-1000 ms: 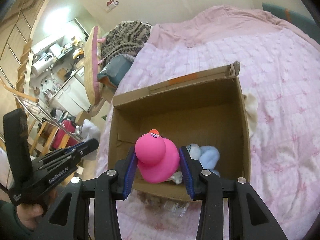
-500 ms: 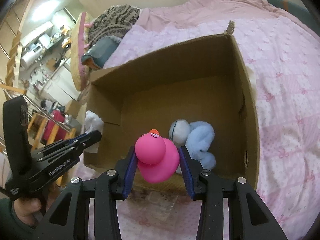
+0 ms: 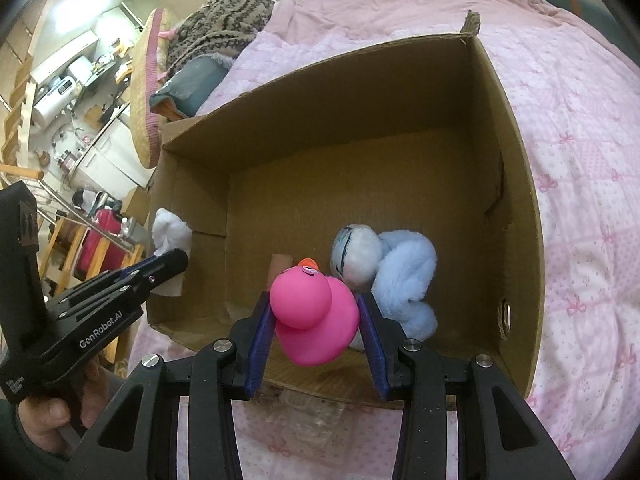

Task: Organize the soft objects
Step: 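Carry the duck and white cloth over the box with both grippers, then open both grippers to drop the duck and cloth into the box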

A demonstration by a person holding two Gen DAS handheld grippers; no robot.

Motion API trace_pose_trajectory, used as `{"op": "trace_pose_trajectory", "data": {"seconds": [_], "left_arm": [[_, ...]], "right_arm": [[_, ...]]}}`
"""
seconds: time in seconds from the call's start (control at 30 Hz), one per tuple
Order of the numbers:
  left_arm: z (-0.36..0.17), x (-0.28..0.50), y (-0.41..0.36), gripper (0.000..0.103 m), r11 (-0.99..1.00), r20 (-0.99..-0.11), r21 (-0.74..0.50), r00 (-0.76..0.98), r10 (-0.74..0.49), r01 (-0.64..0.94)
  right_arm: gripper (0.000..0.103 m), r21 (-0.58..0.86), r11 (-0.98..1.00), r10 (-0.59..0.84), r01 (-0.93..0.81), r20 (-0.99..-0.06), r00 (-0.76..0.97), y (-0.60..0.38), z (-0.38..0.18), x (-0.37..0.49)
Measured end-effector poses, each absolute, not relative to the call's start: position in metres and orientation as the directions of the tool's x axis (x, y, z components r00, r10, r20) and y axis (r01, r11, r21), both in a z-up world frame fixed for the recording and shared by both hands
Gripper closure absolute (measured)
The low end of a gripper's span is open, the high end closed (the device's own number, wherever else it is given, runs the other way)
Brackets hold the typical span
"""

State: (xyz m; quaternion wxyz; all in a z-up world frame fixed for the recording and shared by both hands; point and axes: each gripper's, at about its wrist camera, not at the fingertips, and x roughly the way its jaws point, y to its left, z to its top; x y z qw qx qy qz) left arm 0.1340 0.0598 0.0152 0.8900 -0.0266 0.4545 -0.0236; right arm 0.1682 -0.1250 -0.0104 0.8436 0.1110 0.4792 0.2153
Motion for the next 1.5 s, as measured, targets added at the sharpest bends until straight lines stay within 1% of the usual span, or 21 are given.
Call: {"op": "trace_pose_trajectory", "data": {"seconds": [0.17, 0.2, 0.33, 0.43, 0.5, 0.63, 0.67, 0.7, 0.73, 0.77, 0.8, 0.87, 0.93, 0.97, 1.0, 1.1, 1.3, 1.5], "left_arm": [[0.012, 0.132, 0.054, 0.096, 0.998, -0.815, -0.056, 0.576, -0.065, 0.033], [0.012, 0.131, 0.053, 0.094, 0.998, -0.815, -0.053, 0.576, -0.064, 0.036], [0.012, 0.129, 0.048, 0.093, 0.998, -0.813, -0.047, 0.579, -0.068, 0.052], [0.012, 0.128, 0.047, 0.089, 0.997, -0.809, -0.050, 0.583, -0.073, 0.056], [0.014, 0.127, 0.048, 0.081, 0.998, -0.804, -0.046, 0.590, -0.068, 0.052], [0.016, 0.125, 0.048, 0.076, 0.997, -0.800, -0.059, 0.594, -0.078, 0.051], [0.017, 0.125, 0.048, 0.070, 0.997, -0.799, -0.060, 0.596, -0.079, 0.051], [0.017, 0.124, 0.049, 0.060, 0.997, -0.797, -0.059, 0.599, -0.078, 0.051], [0.018, 0.124, 0.049, 0.055, 0.997, -0.794, -0.056, 0.603, -0.074, 0.048], [0.020, 0.123, 0.049, 0.046, 0.998, -0.788, -0.051, 0.611, -0.067, 0.043], [0.021, 0.122, 0.049, 0.041, 0.998, -0.781, -0.051, 0.622, -0.064, 0.038], [0.024, 0.122, 0.049, 0.040, 0.998, -0.772, -0.056, 0.632, -0.067, 0.038], [0.027, 0.121, 0.050, 0.039, 0.997, -0.766, -0.059, 0.639, -0.072, 0.041], [0.028, 0.120, 0.050, 0.039, 0.997, -0.763, -0.058, 0.643, -0.071, 0.041], [0.029, 0.120, 0.050, 0.039, 0.997, -0.760, -0.056, 0.646, -0.071, 0.043], [0.031, 0.118, 0.051, 0.039, 0.998, -0.754, -0.056, 0.654, -0.068, 0.039], [0.037, 0.114, 0.055, 0.039, 0.998, -0.744, -0.061, 0.665, -0.064, 0.027], [0.049, 0.103, 0.060, 0.039, 0.997, -0.724, -0.071, 0.686, -0.070, 0.026]], "right_arm": [[0.059, 0.391, 0.883, 0.469, -0.260, -0.761, 0.449, -0.124, -0.009, 0.168], [0.059, 0.391, 0.883, 0.469, -0.260, -0.760, 0.449, -0.124, -0.009, 0.168], [0.059, 0.394, 0.882, 0.471, -0.259, -0.760, 0.447, -0.124, -0.009, 0.168], [0.059, 0.398, 0.880, 0.474, -0.259, -0.758, 0.448, -0.124, -0.009, 0.168], [0.059, 0.397, 0.881, 0.473, -0.258, -0.757, 0.451, -0.125, -0.009, 0.168], [0.059, 0.408, 0.876, 0.482, -0.258, -0.751, 0.452, -0.126, -0.010, 0.167], [0.059, 0.406, 0.876, 0.481, -0.260, -0.750, 0.454, -0.125, -0.009, 0.167], [0.059, 0.408, 0.875, 0.484, -0.261, -0.747, 0.455, -0.126, -0.009, 0.166], [0.059, 0.411, 0.873, 0.488, -0.263, -0.745, 0.455, -0.127, -0.009, 0.166], [0.059, 0.413, 0.872, 0.490, -0.264, -0.744, 0.455, -0.127, -0.009, 0.166], [0.058, 0.413, 0.871, 0.491, -0.266, -0.742, 0.456, -0.127, -0.008, 0.166], [0.057, 0.416, 0.869, 0.494, -0.267, -0.737, 0.462, -0.127, -0.007, 0.166], [0.044, 0.431, 0.864, 0.504, -0.263, -0.725, 0.469, -0.130, -0.006, 0.166], [0.033, 0.444, 0.859, 0.511, -0.256, -0.717, 0.474, -0.132, -0.005, 0.167], [0.030, 0.463, 0.851, 0.522, -0.246, -0.701, 0.486, -0.136, -0.004, 0.166], [0.027, 0.489, 0.842, 0.532, -0.230, -0.678, 0.506, -0.144, 0.000, 0.166], [0.027, 0.499, 0.844, 0.521, -0.199, -0.671, 0.528, -0.155, 0.004, 0.163], [0.026, 0.474, 0.859, 0.495, -0.196, -0.664, 0.561, -0.162, 0.016, 0.150]]}}
